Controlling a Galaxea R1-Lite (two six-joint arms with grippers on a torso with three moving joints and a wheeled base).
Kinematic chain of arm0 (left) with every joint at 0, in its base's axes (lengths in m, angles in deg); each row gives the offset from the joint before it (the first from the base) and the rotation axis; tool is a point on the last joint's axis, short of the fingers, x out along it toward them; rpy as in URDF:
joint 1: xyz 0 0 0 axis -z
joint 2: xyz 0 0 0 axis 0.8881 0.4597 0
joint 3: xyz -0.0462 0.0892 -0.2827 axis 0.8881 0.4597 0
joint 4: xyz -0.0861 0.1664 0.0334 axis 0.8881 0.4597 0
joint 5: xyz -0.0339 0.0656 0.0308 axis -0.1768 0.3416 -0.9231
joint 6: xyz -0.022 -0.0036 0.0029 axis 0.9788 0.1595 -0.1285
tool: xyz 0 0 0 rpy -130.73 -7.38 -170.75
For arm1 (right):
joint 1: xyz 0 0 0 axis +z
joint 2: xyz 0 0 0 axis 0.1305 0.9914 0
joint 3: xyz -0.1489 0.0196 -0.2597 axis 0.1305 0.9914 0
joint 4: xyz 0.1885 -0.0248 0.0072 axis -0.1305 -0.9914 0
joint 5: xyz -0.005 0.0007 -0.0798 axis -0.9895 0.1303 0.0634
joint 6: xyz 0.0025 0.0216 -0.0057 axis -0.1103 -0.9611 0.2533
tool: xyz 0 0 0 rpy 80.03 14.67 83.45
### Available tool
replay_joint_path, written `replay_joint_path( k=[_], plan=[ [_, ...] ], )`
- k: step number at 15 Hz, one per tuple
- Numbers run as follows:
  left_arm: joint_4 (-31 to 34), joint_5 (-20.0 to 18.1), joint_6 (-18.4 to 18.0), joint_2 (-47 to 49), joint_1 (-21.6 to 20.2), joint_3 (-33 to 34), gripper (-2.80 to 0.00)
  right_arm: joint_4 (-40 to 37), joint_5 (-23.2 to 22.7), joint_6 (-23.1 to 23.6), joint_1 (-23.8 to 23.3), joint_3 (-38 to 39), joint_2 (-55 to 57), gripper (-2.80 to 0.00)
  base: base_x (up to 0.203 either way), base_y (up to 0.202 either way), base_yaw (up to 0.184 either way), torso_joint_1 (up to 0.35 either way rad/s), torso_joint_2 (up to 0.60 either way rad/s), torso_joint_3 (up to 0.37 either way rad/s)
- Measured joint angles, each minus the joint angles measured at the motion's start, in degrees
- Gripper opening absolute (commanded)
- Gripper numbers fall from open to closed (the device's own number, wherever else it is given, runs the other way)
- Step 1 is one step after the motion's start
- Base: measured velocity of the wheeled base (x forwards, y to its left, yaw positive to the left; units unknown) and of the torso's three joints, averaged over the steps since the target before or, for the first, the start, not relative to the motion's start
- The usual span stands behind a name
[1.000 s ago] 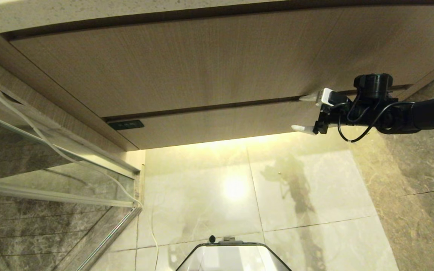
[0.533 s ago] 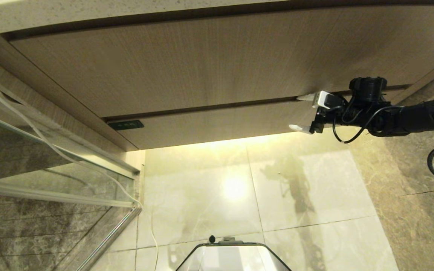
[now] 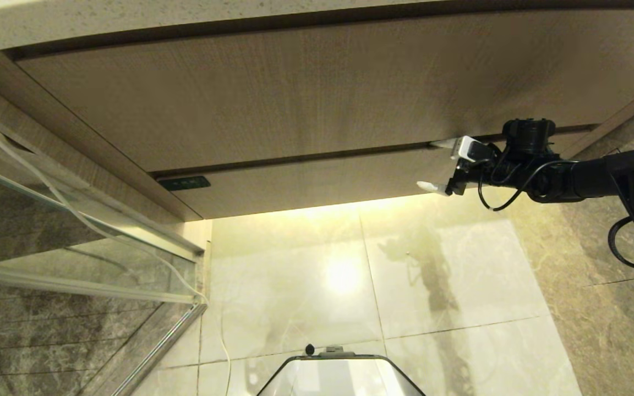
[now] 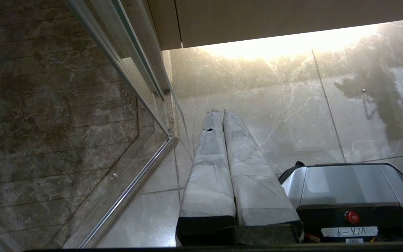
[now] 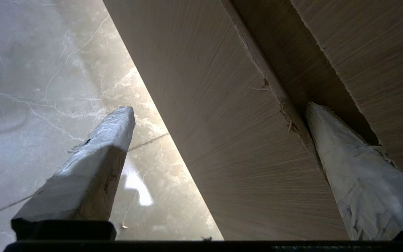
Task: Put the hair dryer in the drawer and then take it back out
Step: Pull open the drawer
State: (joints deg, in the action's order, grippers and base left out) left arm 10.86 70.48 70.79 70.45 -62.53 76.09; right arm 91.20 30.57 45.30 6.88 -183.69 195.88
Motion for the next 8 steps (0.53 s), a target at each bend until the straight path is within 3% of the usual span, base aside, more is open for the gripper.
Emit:
replay_joint_path(
  k=[4,8],
  plan=[
    [0.0,-0.1,0.0,0.0,0.0,0.0,-2.80,-10.5,2.3,-8.3,-0.1,4.1,-3.5,0.00,0.000,0.000,0.000,0.000,0.00,0.000],
    [0.0,-0.1,0.0,0.0,0.0,0.0,-2.80,-12.9,2.6,-8.8,-0.2,5.2,-4.8,0.00,0.000,0.000,0.000,0.000,0.00,0.000]
  ],
)
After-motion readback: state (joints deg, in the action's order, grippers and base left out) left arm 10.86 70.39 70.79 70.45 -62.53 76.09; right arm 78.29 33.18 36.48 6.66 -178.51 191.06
